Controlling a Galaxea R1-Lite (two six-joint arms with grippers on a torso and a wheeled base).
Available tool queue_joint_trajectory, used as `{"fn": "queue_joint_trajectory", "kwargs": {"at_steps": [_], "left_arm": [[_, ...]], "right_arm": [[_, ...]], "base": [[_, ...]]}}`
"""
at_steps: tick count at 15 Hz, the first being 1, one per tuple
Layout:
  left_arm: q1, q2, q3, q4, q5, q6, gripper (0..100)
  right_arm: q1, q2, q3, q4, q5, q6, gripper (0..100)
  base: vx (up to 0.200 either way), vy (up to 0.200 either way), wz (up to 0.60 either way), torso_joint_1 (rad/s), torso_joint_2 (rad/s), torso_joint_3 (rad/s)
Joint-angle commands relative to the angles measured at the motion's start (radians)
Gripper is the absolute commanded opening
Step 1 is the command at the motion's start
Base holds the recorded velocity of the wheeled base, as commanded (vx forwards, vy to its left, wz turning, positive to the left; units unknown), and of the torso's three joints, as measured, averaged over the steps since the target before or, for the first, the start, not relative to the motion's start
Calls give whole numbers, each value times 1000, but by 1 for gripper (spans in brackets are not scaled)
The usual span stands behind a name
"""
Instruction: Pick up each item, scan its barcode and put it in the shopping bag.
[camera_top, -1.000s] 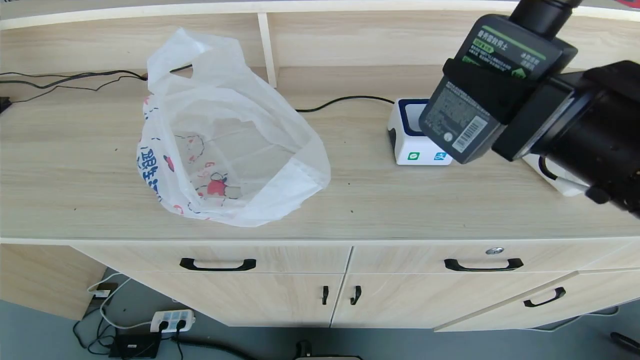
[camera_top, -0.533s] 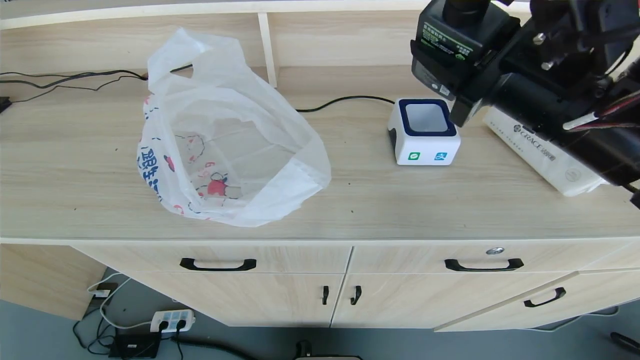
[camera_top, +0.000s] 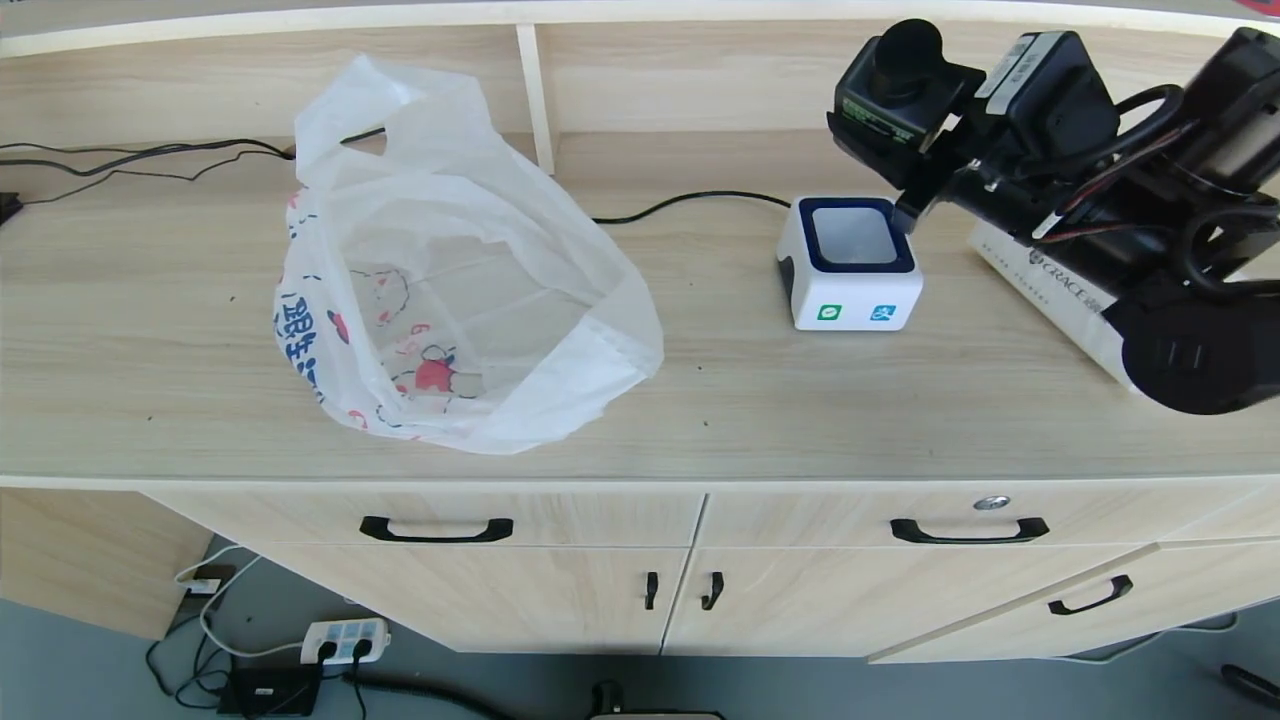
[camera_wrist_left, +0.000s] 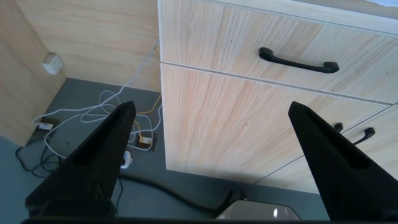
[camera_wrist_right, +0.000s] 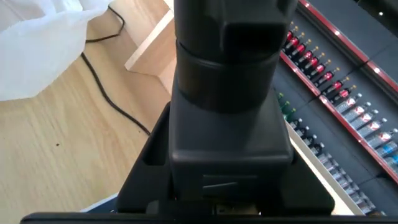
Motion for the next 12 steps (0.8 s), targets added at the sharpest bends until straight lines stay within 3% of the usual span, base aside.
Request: {"fn": "queue_joint_trajectory", "kwargs": {"at_steps": [1,8,12], "left_arm": [[0,1,0,0,0,0,100],[0,1,0,0,0,0,100],[0,1,0,0,0,0,100]], "right_arm": [[-50,84,-89,0,30,15,0],[-58,61,-65,-5,56,31,0],[-56,-7,125,-73,46,25,0]], "base": [[0,0,0,0,0,0],[0,0,0,0,0,0],[0,0,0,0,0,0]]}}
